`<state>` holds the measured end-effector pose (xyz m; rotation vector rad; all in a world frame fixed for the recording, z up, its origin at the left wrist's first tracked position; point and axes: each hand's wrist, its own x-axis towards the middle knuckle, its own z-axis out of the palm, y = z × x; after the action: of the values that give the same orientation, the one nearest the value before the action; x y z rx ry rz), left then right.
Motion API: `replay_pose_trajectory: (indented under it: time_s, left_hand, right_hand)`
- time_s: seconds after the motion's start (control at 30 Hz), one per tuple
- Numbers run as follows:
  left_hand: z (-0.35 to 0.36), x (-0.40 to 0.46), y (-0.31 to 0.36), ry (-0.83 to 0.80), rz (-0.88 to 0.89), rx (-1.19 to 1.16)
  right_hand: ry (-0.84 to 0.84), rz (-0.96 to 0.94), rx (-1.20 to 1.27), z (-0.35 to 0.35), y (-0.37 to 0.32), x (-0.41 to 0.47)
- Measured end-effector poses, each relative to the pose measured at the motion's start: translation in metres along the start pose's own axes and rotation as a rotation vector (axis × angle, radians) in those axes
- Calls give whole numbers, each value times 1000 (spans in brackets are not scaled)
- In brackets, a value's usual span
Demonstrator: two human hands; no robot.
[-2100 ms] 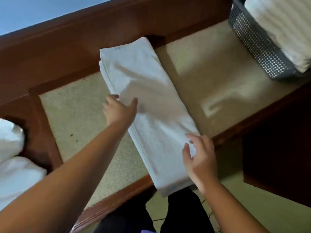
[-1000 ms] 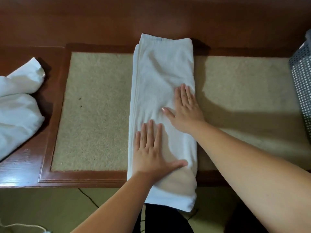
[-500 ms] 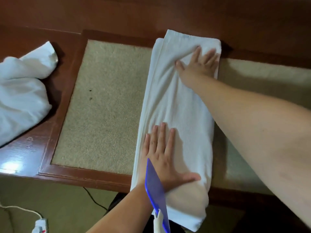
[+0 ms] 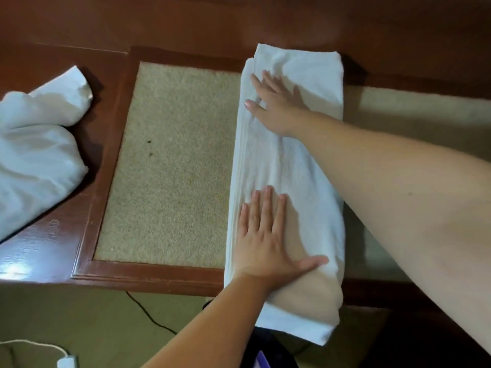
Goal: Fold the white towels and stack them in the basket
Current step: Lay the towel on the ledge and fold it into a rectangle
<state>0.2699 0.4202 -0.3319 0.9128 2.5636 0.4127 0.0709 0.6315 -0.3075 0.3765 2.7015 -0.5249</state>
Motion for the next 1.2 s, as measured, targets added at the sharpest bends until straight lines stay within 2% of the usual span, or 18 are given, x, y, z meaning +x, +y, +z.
replay_pose_trajectory:
  time_s: [0.07, 0.13, 0.23, 0.3, 0.43, 0.5, 0.53, 0.63, 0.7, 0.8, 0.9, 1.07, 1.2]
  left_hand:
    - [1, -2, -3, 27, 29, -18]
    - [7, -3, -12, 71, 72, -20]
    - [13, -4, -25, 63, 142, 24]
    - [8, -3, -29, 0, 166, 60]
    - [-10, -9, -34, -98, 173, 133]
    - [-19, -27, -40, -59, 80, 123]
    - [-23, -42, -39, -3, 8, 89]
    - [-25, -96, -39, 146, -241, -50]
    - [-23, -128, -39, 49, -480, -259]
    - [-19, -153, -36, -138, -721, -475]
    - [-13, -155, -36, -189, -777, -589]
    - [-14, -159, -43, -187, -681, -613]
    - [-26, -165, -40, -248, -681, -727]
  right_hand:
    - [-12, 60, 83, 13, 10, -53]
    - [-3, 128, 29, 48, 20, -117]
    - [123, 144, -52, 117, 23, -222]
    - [177, 178, 8, 146, 21, -275]
    - [57, 277, 40, 158, 23, -332]
    - [73, 299, 204, 156, 22, -350]
    - [141, 346, 357, 156, 21, -360]
    - [358, 623, 820, 152, 20, -386]
    - [275, 752, 971, 150, 20, -399]
    - [39, 687, 984, 154, 19, -417]
    - [-95, 592, 952, 162, 21, -425]
    - [-102, 605, 778, 173, 29, -434]
    - [-28, 694, 1033, 163, 21, -440]
